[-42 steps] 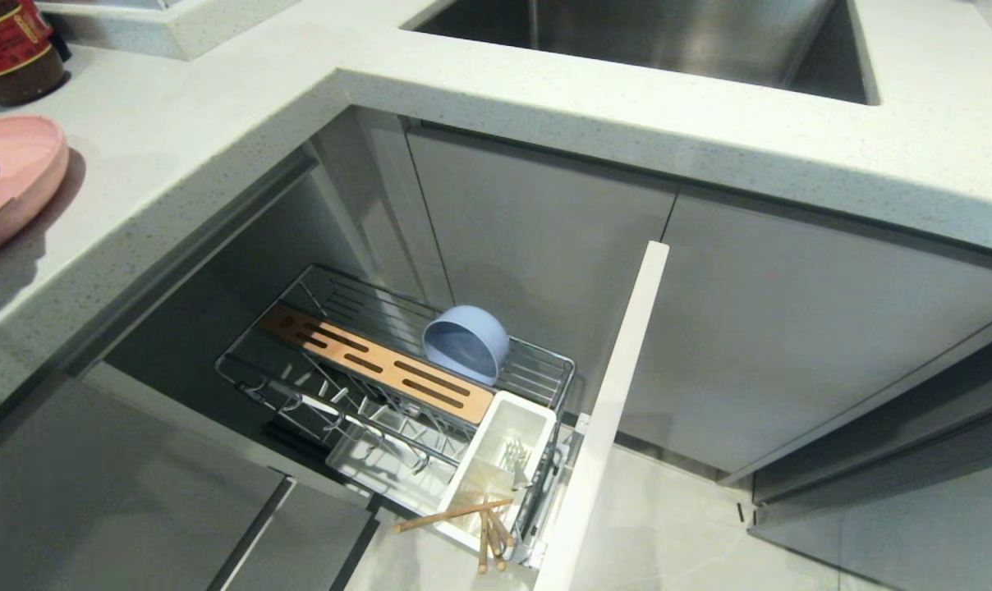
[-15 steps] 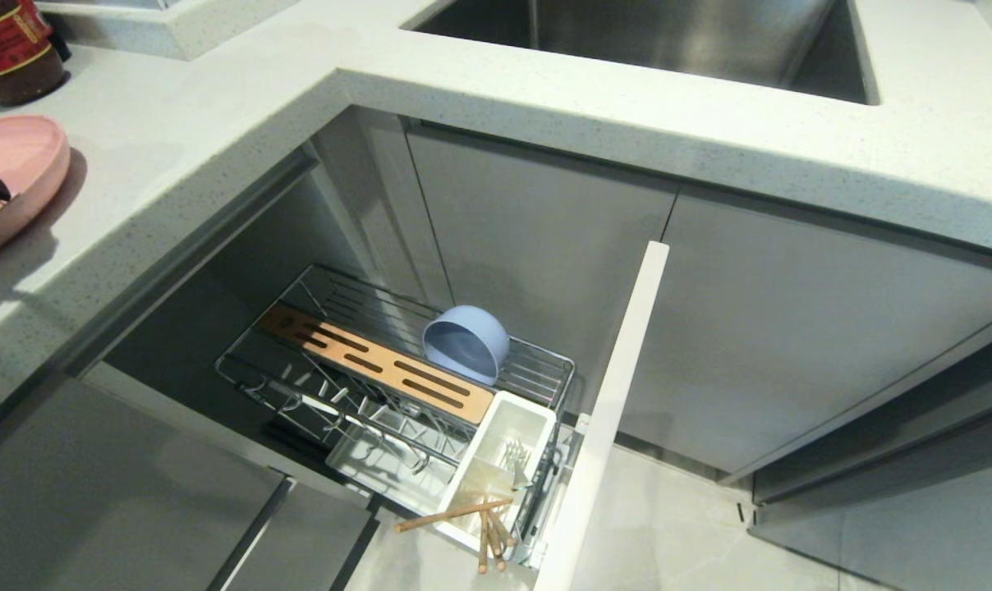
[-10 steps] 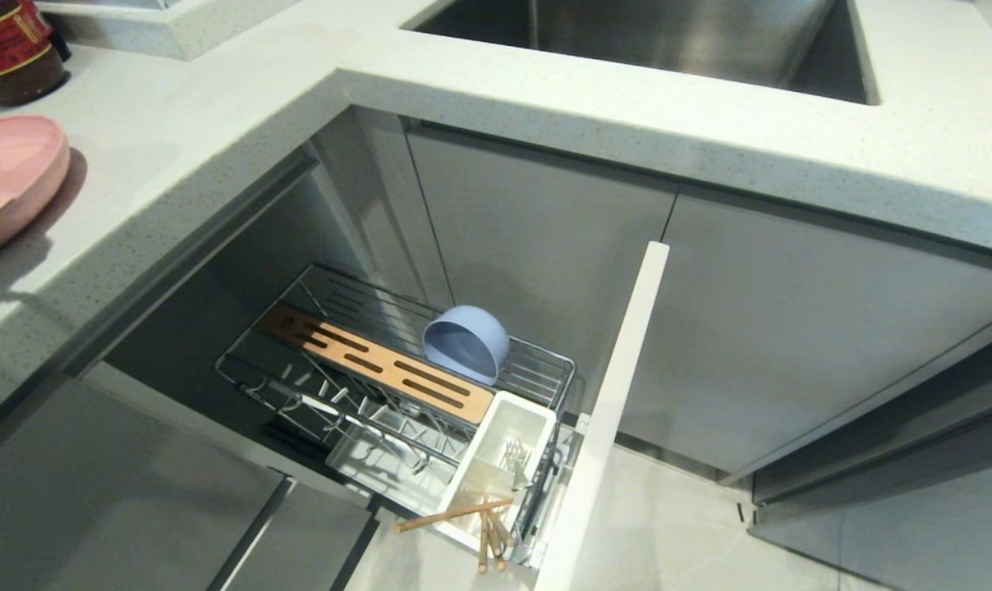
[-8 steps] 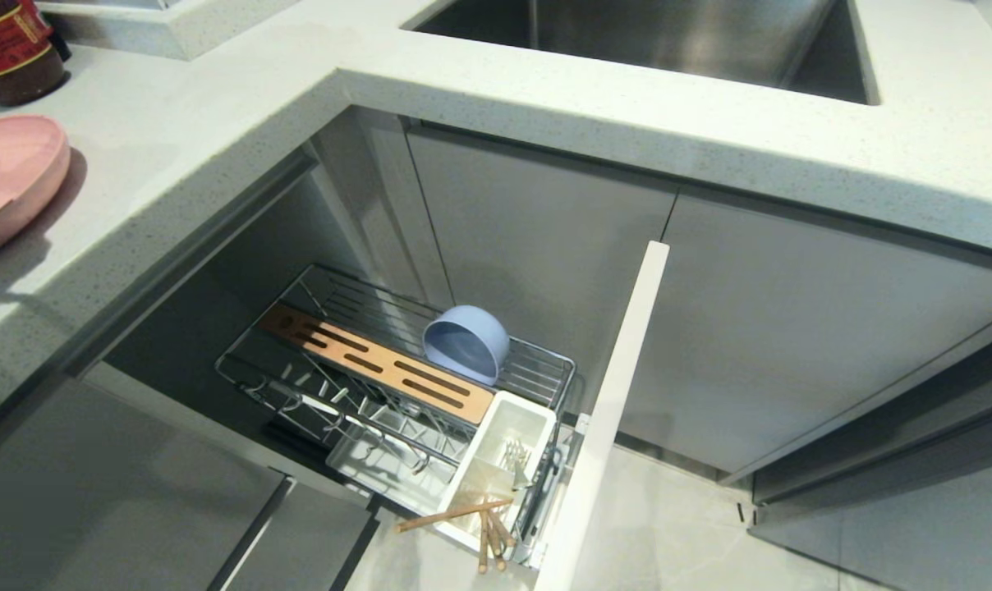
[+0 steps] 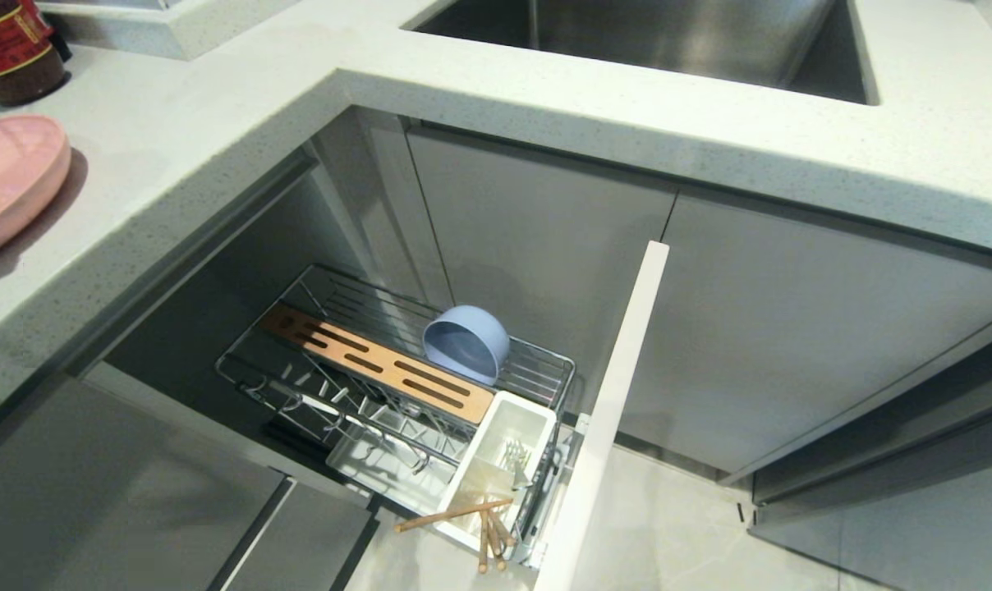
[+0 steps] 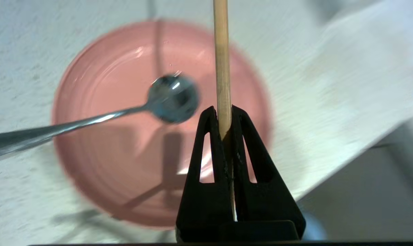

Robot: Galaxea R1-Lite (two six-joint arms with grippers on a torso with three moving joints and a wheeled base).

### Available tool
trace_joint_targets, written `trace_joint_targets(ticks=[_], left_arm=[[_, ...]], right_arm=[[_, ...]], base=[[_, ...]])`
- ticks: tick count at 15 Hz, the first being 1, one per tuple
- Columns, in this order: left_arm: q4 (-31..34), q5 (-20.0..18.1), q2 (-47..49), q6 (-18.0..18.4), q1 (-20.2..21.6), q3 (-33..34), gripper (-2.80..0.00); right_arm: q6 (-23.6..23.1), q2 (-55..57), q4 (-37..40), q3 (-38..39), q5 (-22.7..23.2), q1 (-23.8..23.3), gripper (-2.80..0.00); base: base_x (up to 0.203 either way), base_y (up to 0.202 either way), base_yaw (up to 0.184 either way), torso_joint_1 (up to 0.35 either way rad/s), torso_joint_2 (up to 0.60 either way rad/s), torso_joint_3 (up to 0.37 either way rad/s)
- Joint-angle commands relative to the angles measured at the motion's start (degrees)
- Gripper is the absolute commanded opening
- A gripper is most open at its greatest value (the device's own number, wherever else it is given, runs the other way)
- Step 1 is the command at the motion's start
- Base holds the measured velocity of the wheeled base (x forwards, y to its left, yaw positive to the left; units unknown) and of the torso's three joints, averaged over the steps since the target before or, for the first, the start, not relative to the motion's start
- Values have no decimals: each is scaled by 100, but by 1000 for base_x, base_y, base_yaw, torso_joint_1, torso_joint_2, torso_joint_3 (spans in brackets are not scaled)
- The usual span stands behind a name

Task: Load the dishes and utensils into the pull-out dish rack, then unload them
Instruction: Pick up the chopsticks and place it in the cupboard

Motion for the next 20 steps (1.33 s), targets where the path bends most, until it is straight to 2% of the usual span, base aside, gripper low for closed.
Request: trace_joint_targets(ticks=[1, 3, 6, 8, 11, 13, 15, 17, 20], left_arm=[[-264, 12, -294, -238, -122, 1, -280], [-394, 11, -387, -493, -436, 1, -280], [-389, -3, -488, -887, -1668, 15, -280], [-231, -296, -503, -1018, -2252, 64, -280], [251, -1191, -510, -1069, -2723, 55, -280], [586, -1879, -483, -1063, -2876, 34, -280], [830, -2306, -415, -1029, -2962, 27, -280], [1078, -2568, -264, -903, -2993, 27, -280], [1606, -2630, 33, -590, -3139, 27, -280]], right_arm=[[-3, 2, -1, 0, 0, 0, -280], [-3, 2, -1, 0, -1, -1, -280], [-3, 2, -1, 0, -4, 0, -280], [-4, 2, -1, 0, -4, -2, -280], [-10, 2, -1, 0, -1, 0, -280], [-3, 2, -1, 0, -1, 0, -280], [-4, 2, -1, 0, 0, -9, -280], [-3, 2, -1, 0, 0, -1, -280], [-3, 2, -1, 0, -1, -1, -280]], base=[[0, 0, 0, 0, 0, 0], [0, 0, 0, 0, 0, 0], [0, 0, 0, 0, 0, 0], [0, 0, 0, 0, 0, 0], [0, 0, 0, 0, 0, 0], [0, 0, 0, 0, 0, 0], [0, 0, 0, 0, 0, 0], [0, 0, 0, 0, 0, 0], [0, 0, 0, 0, 0, 0]])
